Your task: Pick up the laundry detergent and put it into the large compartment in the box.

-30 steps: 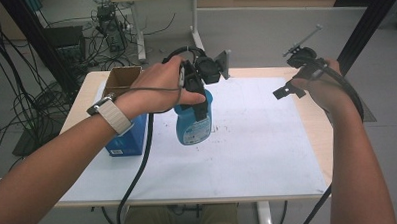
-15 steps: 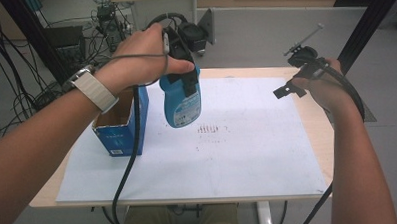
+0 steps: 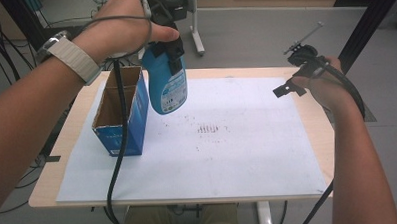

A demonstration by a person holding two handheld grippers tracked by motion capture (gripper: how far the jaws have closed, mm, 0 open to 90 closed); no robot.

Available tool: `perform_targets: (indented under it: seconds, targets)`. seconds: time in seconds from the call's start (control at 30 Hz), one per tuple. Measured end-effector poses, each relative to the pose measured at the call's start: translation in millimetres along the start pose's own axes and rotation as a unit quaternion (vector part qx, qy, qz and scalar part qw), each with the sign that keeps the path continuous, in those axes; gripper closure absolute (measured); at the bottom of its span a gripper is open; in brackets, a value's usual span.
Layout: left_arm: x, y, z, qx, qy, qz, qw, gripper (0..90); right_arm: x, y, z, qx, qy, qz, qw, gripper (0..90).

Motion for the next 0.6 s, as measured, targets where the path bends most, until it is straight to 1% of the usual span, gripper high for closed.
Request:
perform_targets:
  seconds: [0.17, 0.23, 0.37, 0.5, 0.6]
  targets:
    - [7.1, 9.0, 0.4, 0.031, 0.009, -0.003, 0.9995, 39.6, 0.9, 0.1, -0.7, 0.000, 0.000, 0.000, 1.0000, 10.9]
    - [9.9, 13.0, 1.8, 0.048, 0.010, -0.005, 0.9988, 39.6, 0.6, 0.2, -0.7, 0.001, -0.002, -0.001, 1.0000, 10.9]
    - [12.7, 21.9, 4.3, 0.069, 0.016, -0.005, 0.9975, 39.6, 0.1, -0.4, -0.4, 0.001, -0.001, -0.001, 1.0000, 10.8]
    - [12.0, 37.4, 9.7, 0.095, 0.022, 0.005, 0.9952, 39.6, -0.5, -1.1, 0.3, -0.001, -0.001, -0.002, 1.0000, 10.9]
    - [11.4, 47.1, 13.5, 0.113, 0.029, 0.006, 0.9932, 39.5, -0.8, -1.8, 0.9, -0.001, -0.001, -0.002, 1.0000, 10.9]
Point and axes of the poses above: each handheld gripper's, and its own axes: x roughly backward along the jaws, z roughly out of its underside, y roughly to its left, the point moved 6 cm from there along -x, roughly forward along the jaws, and after that the axes turned 10 degrees about -z, right-handed, at the moved point
